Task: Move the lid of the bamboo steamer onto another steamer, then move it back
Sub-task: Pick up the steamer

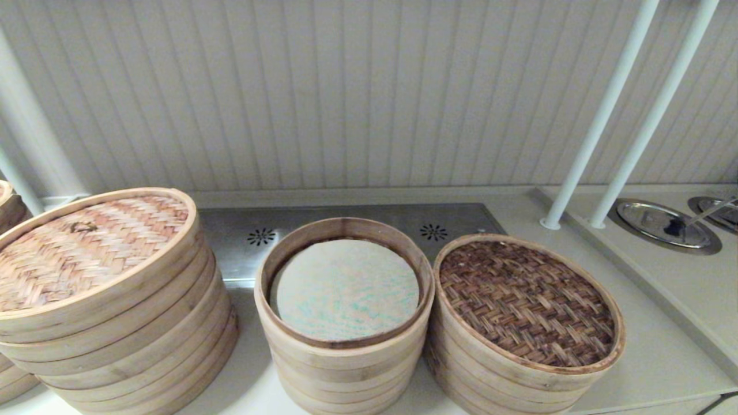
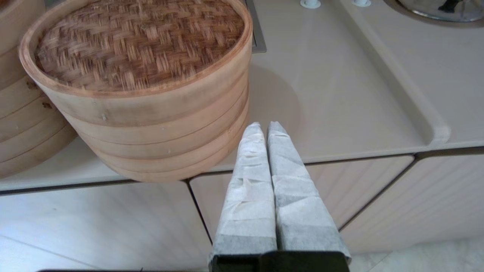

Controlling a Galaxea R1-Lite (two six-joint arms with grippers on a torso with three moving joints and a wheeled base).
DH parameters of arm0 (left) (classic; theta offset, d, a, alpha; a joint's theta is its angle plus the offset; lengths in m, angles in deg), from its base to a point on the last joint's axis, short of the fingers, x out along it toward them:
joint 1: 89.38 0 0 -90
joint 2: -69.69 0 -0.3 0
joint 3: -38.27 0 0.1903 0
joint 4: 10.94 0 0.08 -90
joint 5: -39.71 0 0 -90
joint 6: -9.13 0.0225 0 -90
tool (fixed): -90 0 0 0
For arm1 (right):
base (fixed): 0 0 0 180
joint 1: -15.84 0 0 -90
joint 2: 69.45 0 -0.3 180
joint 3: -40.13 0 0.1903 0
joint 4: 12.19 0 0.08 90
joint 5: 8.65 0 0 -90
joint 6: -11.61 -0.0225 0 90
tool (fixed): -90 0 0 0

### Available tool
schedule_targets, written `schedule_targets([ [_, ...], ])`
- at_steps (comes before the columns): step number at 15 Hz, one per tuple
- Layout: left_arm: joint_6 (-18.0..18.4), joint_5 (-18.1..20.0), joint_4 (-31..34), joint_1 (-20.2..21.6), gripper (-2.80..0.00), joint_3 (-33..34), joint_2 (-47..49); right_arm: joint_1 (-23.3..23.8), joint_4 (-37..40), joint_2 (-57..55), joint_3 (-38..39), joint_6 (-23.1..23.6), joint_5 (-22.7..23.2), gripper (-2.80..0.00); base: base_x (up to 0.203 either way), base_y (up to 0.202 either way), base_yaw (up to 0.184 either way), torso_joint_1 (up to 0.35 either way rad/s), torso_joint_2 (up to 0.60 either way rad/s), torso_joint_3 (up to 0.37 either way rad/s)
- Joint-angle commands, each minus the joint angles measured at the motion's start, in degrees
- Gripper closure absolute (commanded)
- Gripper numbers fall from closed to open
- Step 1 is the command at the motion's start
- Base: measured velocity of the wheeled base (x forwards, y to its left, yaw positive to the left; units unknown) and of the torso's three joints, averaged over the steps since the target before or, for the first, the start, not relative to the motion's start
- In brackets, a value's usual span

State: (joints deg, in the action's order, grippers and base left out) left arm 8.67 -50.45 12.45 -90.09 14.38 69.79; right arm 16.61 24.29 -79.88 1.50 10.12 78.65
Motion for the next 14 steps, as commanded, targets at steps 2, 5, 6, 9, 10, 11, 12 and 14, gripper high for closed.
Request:
schedule_targets([
  [2,0.0,0.0,0.0,0.0,0.0,0.0,0.0,-0.2,-0.2,8.9,4.7,0.8,0.9,0.0,0.0,0.0,0.0,0.0,0.0,0.0],
  [5,-0.1,0.0,0.0,0.0,0.0,0.0,0.0,-0.2,-7.3,10.3,10.7,2.5,0.9,0.0,0.0,0.0,0.0,0.0,0.0,0.0],
  [6,0.0,0.1,0.1,0.0,0.0,0.0,0.0,-0.2,-11.8,10.3,12.8,2.9,0.6,0.0,0.0,0.0,0.0,0.0,0.0,0.0],
  [9,0.0,0.0,0.0,0.0,0.0,0.0,0.0,-0.2,-15.2,10.3,15.3,2.9,1.9,0.0,0.0,0.0,0.0,0.0,0.0,0.0],
  [10,0.0,0.1,0.0,0.0,0.0,0.0,0.0,-0.2,-12.9,10.3,15.3,3.0,2.8,0.0,0.0,0.0,0.0,0.0,0.0,0.0],
  [11,0.0,0.0,0.0,0.0,0.0,0.0,0.0,-0.2,-12.8,10.3,15.3,3.4,3.1,0.0,0.0,0.0,0.0,0.0,0.0,0.0],
  [12,0.0,0.1,0.0,0.0,0.0,0.0,0.0,-0.2,-12.9,10.3,15.3,3.6,3.1,0.0,0.0,0.0,0.0,0.0,0.0,0.0],
  [14,0.0,0.0,0.0,0.0,0.0,0.0,0.0,-0.3,-12.8,10.3,15.3,3.6,3.1,0.0,0.0,0.0,0.0,0.0,0.0,0.0],
])
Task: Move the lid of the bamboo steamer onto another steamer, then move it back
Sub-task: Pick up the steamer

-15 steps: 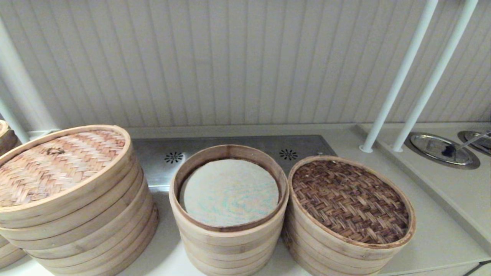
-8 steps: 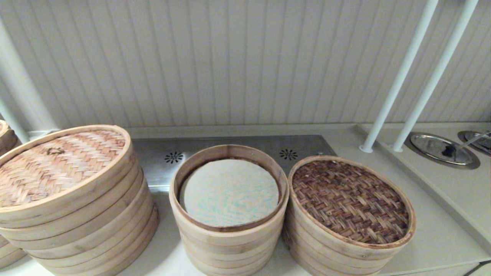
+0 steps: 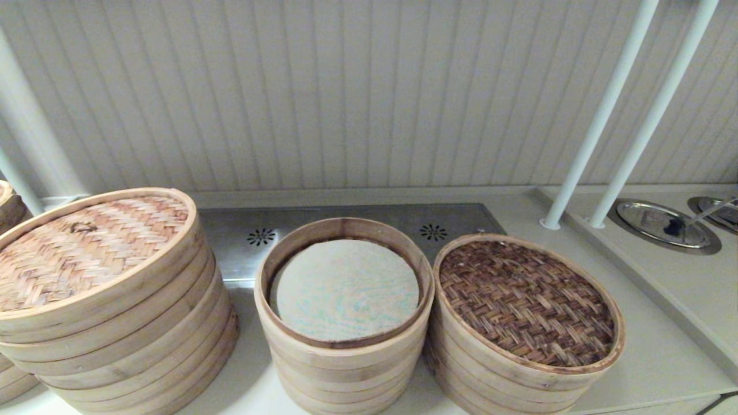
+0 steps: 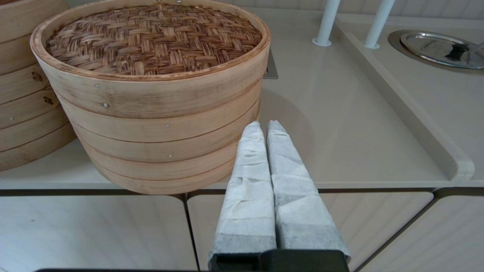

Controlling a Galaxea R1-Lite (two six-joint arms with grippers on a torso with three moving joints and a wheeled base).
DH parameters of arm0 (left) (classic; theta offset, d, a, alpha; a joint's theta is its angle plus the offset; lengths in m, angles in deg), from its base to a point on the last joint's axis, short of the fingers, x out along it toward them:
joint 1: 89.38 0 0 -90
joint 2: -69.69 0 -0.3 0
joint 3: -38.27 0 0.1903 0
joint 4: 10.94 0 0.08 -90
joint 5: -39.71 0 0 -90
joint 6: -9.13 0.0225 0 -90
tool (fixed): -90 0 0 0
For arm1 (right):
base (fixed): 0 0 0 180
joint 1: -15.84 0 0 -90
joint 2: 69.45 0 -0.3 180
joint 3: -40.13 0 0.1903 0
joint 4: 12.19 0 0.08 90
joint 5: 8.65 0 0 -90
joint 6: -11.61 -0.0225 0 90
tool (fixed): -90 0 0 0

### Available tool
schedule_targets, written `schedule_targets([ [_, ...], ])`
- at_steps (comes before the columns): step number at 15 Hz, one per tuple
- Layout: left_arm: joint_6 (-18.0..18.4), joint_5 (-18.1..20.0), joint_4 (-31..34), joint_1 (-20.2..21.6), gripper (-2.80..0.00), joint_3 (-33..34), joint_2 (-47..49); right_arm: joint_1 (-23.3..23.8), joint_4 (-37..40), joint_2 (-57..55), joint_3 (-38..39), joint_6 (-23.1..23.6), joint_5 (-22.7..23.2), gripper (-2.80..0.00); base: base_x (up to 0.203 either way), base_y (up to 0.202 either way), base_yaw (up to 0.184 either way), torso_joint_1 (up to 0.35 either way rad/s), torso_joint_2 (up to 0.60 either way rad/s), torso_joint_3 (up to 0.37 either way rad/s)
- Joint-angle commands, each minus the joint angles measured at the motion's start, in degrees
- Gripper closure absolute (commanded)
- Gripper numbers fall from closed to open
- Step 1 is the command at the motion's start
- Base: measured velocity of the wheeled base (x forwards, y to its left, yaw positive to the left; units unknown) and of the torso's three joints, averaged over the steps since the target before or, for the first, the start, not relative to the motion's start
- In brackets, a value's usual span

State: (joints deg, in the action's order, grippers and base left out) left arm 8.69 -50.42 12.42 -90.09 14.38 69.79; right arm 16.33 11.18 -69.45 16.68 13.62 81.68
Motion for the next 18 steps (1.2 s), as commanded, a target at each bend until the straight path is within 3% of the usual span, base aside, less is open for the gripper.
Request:
schedule_targets([
  [1,0.0,0.0,0.0,0.0,0.0,0.0,0.0,0.0,0.4,-0.2,0.0,0.2,0.1,0.0,0.0,0.0,0.0,0.0,0.0,0.0],
  [18,0.0,0.0,0.0,0.0,0.0,0.0,0.0,0.0,0.4,-0.2,0.2,-3.2,-0.9,0.0,0.0,0.0,0.0,0.0,0.0,0.0],
])
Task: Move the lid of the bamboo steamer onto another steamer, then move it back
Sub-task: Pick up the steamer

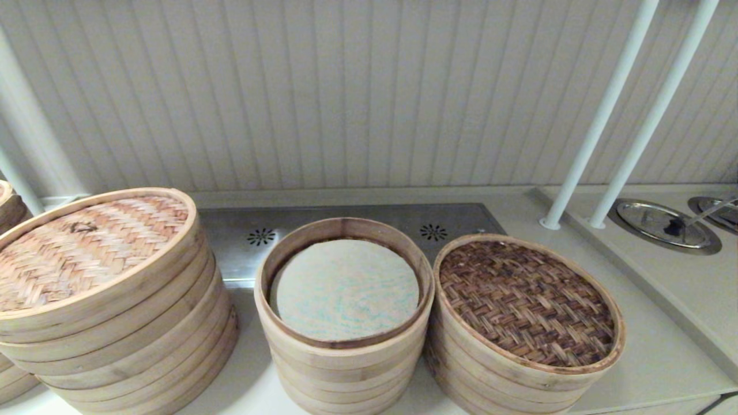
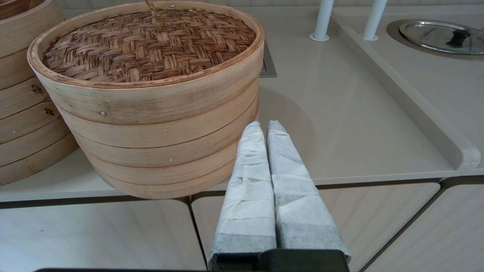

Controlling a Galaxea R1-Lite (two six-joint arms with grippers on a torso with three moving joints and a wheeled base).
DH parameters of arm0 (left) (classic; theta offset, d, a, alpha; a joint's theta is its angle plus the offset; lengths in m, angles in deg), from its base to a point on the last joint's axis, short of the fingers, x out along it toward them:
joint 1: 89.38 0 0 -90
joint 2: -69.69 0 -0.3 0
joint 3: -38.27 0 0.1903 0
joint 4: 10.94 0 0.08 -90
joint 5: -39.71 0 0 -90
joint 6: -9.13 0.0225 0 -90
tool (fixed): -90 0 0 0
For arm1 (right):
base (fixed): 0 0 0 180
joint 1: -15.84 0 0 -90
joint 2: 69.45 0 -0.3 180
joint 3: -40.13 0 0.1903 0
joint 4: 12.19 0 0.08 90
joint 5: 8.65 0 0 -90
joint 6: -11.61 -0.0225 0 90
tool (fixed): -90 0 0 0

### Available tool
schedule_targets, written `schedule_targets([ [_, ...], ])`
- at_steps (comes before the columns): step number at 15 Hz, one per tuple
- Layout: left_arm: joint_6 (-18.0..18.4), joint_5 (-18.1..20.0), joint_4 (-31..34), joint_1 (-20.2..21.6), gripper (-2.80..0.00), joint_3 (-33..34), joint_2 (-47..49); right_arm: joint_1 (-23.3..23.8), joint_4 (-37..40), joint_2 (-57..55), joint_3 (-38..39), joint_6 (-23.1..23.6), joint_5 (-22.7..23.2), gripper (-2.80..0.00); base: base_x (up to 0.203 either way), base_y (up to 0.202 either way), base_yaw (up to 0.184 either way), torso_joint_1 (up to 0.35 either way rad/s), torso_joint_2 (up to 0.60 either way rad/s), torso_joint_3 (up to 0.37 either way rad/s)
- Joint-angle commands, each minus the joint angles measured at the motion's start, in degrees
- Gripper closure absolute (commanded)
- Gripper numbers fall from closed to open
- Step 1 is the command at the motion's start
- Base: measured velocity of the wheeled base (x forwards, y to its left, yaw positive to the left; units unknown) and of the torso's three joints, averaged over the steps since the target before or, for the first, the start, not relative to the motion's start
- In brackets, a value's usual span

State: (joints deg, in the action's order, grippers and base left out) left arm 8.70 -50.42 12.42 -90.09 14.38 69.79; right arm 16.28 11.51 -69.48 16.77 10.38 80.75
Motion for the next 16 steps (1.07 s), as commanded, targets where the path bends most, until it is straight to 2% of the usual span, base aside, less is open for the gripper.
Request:
schedule_targets([
  [1,0.0,0.0,0.0,0.0,0.0,0.0,0.0,0.1,0.0,-0.2,0.1,0.0,0.0,0.0,0.0,0.0,0.0,0.0,0.0,0.0],
  [12,0.0,0.0,0.0,0.0,0.0,0.0,0.0,0.1,0.4,0.0,-0.3,0.8,0.3,0.0,0.0,0.0,0.0,0.0,0.0,0.0],
  [14,0.0,0.0,0.0,0.0,0.0,0.0,0.0,0.0,3.1,-0.5,-3.3,0.9,0.7,0.0,0.0,0.0,0.0,0.0,0.0,0.0],
  [16,0.0,0.0,0.0,0.0,0.0,0.0,0.0,0.0,7.1,-3.3,-11.2,0.8,1.4,0.0,0.0,0.0,0.0,0.0,0.0,0.0],
])
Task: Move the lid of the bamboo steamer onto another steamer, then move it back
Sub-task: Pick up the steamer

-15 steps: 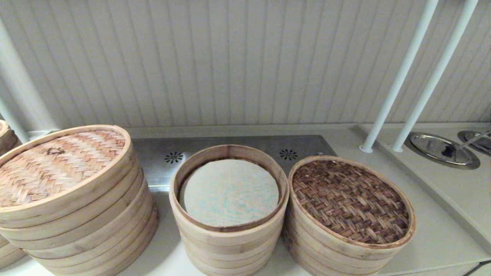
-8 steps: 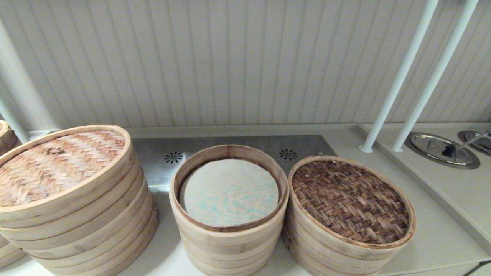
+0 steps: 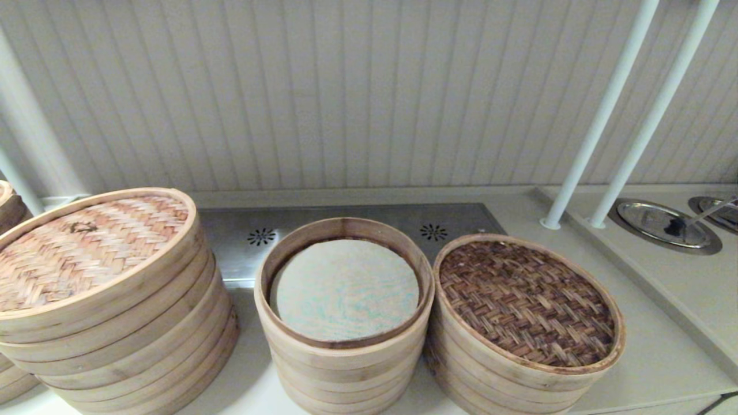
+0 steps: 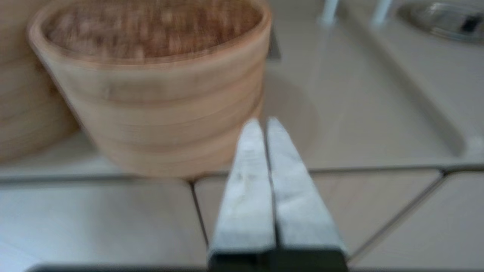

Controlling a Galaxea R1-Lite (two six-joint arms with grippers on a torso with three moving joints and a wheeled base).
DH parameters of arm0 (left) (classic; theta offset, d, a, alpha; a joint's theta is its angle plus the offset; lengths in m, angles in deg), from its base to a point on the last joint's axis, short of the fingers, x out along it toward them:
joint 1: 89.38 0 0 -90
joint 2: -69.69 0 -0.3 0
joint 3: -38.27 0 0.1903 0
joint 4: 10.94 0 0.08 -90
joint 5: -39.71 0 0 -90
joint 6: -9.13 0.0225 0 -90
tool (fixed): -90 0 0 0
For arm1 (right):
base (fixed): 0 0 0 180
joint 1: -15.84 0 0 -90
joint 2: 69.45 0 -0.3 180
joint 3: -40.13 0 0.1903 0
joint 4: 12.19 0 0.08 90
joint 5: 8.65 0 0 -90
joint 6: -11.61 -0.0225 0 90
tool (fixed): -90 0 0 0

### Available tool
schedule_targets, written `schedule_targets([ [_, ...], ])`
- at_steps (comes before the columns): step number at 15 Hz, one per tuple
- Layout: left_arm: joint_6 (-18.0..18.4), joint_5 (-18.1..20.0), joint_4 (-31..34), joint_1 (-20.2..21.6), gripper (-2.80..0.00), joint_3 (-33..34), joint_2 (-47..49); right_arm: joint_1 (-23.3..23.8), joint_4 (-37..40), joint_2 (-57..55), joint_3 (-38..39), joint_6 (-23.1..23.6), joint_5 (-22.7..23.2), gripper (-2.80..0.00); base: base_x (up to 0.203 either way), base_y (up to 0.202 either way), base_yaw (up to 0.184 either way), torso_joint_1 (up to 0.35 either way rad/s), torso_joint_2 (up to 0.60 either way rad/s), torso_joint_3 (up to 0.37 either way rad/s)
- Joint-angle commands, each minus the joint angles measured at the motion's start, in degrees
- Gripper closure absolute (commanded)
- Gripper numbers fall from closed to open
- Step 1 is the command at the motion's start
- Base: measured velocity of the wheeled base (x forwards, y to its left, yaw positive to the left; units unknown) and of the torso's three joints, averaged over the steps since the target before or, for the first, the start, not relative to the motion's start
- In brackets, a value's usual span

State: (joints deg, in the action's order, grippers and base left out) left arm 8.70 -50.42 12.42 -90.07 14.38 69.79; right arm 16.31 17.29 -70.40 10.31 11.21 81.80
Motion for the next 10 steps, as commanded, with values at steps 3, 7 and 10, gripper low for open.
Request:
schedule_targets([
  [3,0.0,0.0,0.0,0.0,0.0,0.0,0.0,0.1,4.7,-13.9,-15.0,-0.2,4.8,0.0,0.0,0.0,0.0,0.0,0.0,0.0],
  [7,0.0,0.0,0.0,0.0,0.0,0.0,0.0,0.1,5.9,-34.5,-29.9,-1.5,12.2,0.0,0.0,0.0,0.0,0.0,0.0,0.0],
  [10,0.0,0.0,0.0,0.0,0.0,0.0,0.0,-1.1,7.5,-52.0,-43.6,-2.6,14.5,0.0,0.0,0.0,0.0,0.0,0.0,0.0],
])
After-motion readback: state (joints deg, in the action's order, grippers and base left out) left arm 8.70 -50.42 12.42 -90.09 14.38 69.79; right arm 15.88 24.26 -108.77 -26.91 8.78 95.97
